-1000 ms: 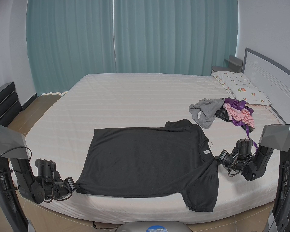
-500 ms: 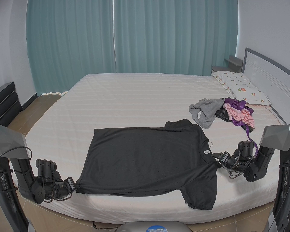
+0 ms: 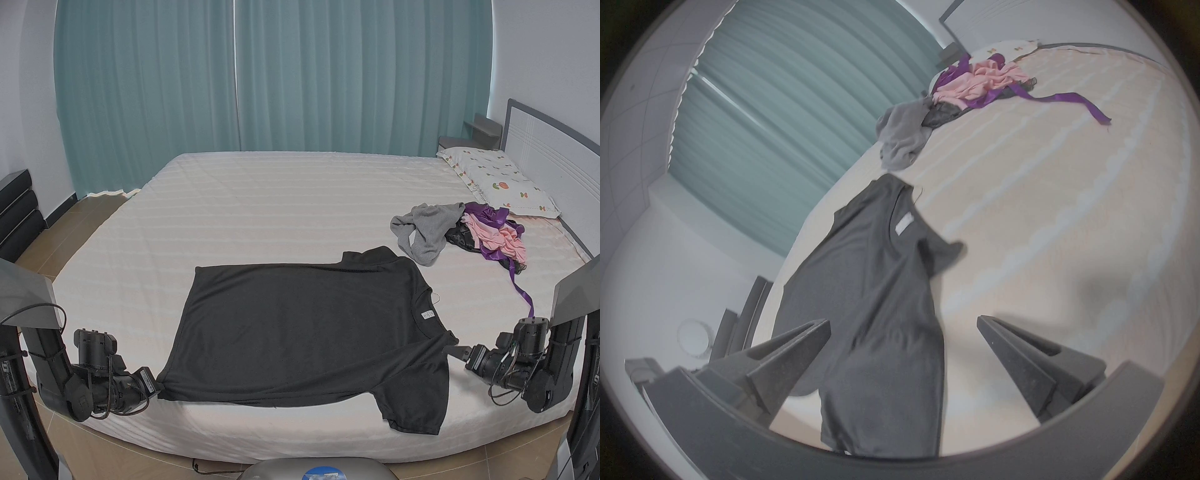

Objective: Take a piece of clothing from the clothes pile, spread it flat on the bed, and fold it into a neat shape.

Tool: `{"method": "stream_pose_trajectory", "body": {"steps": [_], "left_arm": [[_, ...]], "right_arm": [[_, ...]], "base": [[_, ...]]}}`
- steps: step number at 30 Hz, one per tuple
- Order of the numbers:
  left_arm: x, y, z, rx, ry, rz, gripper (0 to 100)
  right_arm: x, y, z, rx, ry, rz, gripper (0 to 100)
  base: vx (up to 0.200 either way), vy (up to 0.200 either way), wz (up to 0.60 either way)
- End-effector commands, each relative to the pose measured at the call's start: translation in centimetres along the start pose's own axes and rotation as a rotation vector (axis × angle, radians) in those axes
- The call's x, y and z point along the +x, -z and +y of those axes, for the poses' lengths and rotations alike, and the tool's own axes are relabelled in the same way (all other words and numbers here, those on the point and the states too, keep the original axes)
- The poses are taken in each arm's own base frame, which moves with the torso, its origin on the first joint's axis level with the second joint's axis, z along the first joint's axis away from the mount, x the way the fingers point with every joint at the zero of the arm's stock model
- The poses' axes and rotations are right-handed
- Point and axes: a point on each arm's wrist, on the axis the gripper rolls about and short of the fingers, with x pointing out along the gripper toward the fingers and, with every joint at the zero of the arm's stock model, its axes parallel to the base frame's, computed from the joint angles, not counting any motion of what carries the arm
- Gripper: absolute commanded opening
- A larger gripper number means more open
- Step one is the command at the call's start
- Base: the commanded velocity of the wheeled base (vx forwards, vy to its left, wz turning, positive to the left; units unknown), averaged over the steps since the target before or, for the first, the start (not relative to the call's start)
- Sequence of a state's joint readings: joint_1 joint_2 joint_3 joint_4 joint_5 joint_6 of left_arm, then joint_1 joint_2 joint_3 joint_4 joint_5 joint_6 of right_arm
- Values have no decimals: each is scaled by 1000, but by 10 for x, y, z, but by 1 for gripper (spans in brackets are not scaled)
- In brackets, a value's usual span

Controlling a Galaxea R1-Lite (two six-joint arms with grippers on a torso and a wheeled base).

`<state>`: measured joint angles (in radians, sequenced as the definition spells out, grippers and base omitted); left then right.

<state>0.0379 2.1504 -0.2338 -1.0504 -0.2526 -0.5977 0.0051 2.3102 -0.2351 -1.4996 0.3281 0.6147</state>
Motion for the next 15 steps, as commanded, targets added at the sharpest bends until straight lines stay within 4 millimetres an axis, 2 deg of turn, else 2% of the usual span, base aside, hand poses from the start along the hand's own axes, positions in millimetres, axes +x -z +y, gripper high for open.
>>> {"method": "stream_pose_trajectory", "body": {"steps": [1, 8, 15], "left_arm": [[0, 0, 0, -1, 0, 0, 0], [1, 0, 0, -1, -1, 2, 0], [1, 0, 0, -1, -2, 1, 0]], "right_arm": [[-11, 37, -5, -21, 16, 160, 100], [-10, 41, -3, -18, 7, 178, 100], [3, 42, 1, -31, -28, 185, 100]], "base": [[0, 0, 0], [0, 0, 0], [0, 0, 0]]}}
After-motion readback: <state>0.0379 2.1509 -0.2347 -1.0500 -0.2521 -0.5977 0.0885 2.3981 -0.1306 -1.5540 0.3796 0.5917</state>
